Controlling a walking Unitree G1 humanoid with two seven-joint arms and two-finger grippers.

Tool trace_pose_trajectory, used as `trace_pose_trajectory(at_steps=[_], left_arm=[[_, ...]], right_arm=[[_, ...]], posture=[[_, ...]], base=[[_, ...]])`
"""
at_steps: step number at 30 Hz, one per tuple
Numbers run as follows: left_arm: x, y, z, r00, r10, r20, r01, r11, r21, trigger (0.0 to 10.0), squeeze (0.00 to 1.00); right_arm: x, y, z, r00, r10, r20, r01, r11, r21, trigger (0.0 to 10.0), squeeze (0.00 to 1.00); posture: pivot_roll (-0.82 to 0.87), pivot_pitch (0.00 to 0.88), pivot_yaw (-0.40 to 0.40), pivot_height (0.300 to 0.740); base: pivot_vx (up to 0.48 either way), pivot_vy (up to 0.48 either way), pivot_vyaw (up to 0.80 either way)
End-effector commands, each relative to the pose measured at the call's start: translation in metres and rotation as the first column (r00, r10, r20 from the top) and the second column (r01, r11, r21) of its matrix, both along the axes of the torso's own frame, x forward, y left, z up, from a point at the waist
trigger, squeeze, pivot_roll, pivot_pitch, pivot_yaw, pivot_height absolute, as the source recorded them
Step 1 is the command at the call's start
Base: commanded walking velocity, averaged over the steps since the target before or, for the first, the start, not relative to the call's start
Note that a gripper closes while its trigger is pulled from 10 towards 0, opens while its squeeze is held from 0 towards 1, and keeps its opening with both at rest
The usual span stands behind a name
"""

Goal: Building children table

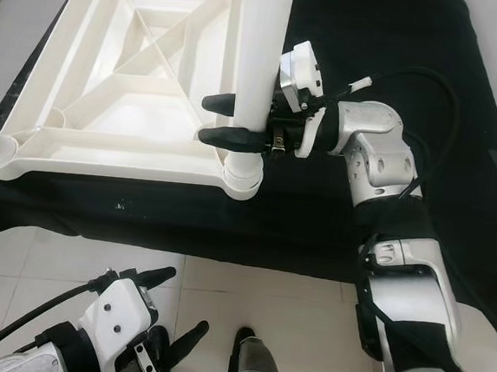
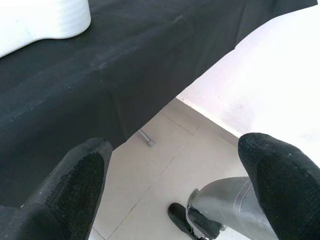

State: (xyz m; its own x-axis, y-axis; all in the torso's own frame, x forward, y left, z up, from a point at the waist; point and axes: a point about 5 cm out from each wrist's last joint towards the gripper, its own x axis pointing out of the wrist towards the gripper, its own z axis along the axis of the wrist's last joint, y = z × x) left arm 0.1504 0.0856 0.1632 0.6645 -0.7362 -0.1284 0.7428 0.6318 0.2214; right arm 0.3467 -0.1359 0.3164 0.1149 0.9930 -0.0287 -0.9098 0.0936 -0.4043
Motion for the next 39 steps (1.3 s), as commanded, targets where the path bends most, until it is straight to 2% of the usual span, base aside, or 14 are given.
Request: trace_pose_trajectory(at_steps=[1,7,11,13,15,16,18,19,22,24,25,31,36,39], left_arm=[[-0.003,-0.001,-0.005,1.000,-0.002,-0.026,0.002,1.000,0.007,10.0,0.00],[-0.002,-0.001,-0.005,1.000,0.001,-0.025,0.000,1.000,0.006,10.0,0.00],[0.000,-0.002,-0.006,1.000,0.003,-0.023,-0.003,1.000,0.003,10.0,0.00],[0.000,-0.002,-0.006,1.000,0.003,-0.023,-0.003,1.000,0.003,10.0,0.00],[0.001,-0.002,-0.007,1.000,0.003,-0.021,-0.003,1.000,0.001,10.0,0.00],[0.001,-0.002,-0.007,1.000,0.003,-0.021,-0.003,1.000,0.001,10.0,0.00],[0.004,-0.002,-0.008,1.000,0.004,-0.019,-0.004,1.000,-0.001,10.0,0.00],[0.004,-0.002,-0.008,1.000,0.004,-0.019,-0.004,1.000,-0.001,10.0,0.00],[0.006,-0.002,-0.009,1.000,0.008,-0.014,-0.008,1.000,-0.001,10.0,0.00],[0.007,-0.002,-0.009,1.000,0.009,-0.013,-0.009,1.000,0.000,10.0,0.00],[0.009,-0.002,-0.009,1.000,0.010,-0.009,-0.010,1.000,0.002,10.0,0.00],[0.012,-0.002,-0.011,1.000,0.014,-0.003,-0.014,1.000,0.005,10.0,0.00],[0.014,-0.002,-0.011,1.000,0.015,0.002,-0.015,1.000,0.007,10.0,0.00],[0.015,-0.002,-0.012,1.000,0.013,0.005,-0.013,1.000,0.008,10.0,0.00]], right_arm=[[0.007,-0.007,-0.020,0.992,-0.123,-0.042,0.122,0.992,-0.021,10.0,0.00],[0.007,-0.012,-0.029,0.962,-0.268,-0.044,0.268,0.963,-0.007,10.0,0.00],[-0.003,-0.017,-0.047,0.878,-0.469,-0.094,0.470,0.883,-0.014,10.0,0.00],[-0.003,-0.017,-0.049,0.870,-0.484,-0.098,0.485,0.875,-0.016,10.0,0.00],[-0.010,-0.010,-0.068,0.759,-0.636,-0.139,0.639,0.768,-0.026,10.0,0.00],[-0.010,-0.010,-0.068,0.759,-0.636,-0.139,0.639,0.768,-0.026,10.0,0.00],[-0.017,-0.007,-0.085,0.616,-0.766,-0.184,0.775,0.632,-0.033,10.0,0.00],[-0.017,-0.007,-0.085,0.616,-0.766,-0.184,0.775,0.632,-0.033,10.0,0.00],[-0.027,-0.006,-0.104,0.395,-0.874,-0.283,0.904,0.425,-0.050,10.0,0.00],[-0.028,-0.007,-0.107,0.351,-0.884,-0.310,0.922,0.385,-0.053,10.0,0.00],[-0.029,-0.009,-0.109,0.276,-0.891,-0.360,0.949,0.313,-0.047,10.0,0.00],[-0.030,-0.009,-0.110,0.207,-0.886,-0.414,0.968,0.246,-0.043,10.0,0.00],[-0.032,-0.002,-0.092,0.252,-0.843,-0.475,0.966,0.248,0.072,10.0,0.00],[-0.033,-0.003,-0.084,0.232,-0.847,-0.478,0.972,0.217,0.087,10.0,0.00]], posture=[[0.04,0.388,-0.010,0.740],[0.03,0.386,-0.014,0.740],[0.01,0.382,-0.020,0.740],[0.01,0.382,-0.020,0.740],[0.00,0.374,-0.030,0.740],[0.00,0.374,-0.030,0.740],[-0.01,0.366,-0.032,0.740],[-0.01,0.366,-0.032,0.740],[-0.02,0.357,-0.030,0.740],[-0.02,0.354,-0.029,0.740],[-0.01,0.346,-0.028,0.740],[-0.02,0.331,-0.027,0.740],[-0.02,0.326,-0.021,0.740],[-0.02,0.322,-0.019,0.740]], base=[[0.000,0.000,0.00],[0.000,0.000,0.00],[0.000,0.000,0.00],[0.000,0.000,0.00],[0.000,0.000,0.00],[0.000,0.000,0.00],[0.000,0.000,0.00],[0.000,0.000,0.00],[0.000,0.000,0.00],[0.000,0.000,0.00],[0.000,0.000,0.00],[0.000,0.000,0.00],[0.000,0.000,0.00],[0.000,0.000,0.00]])
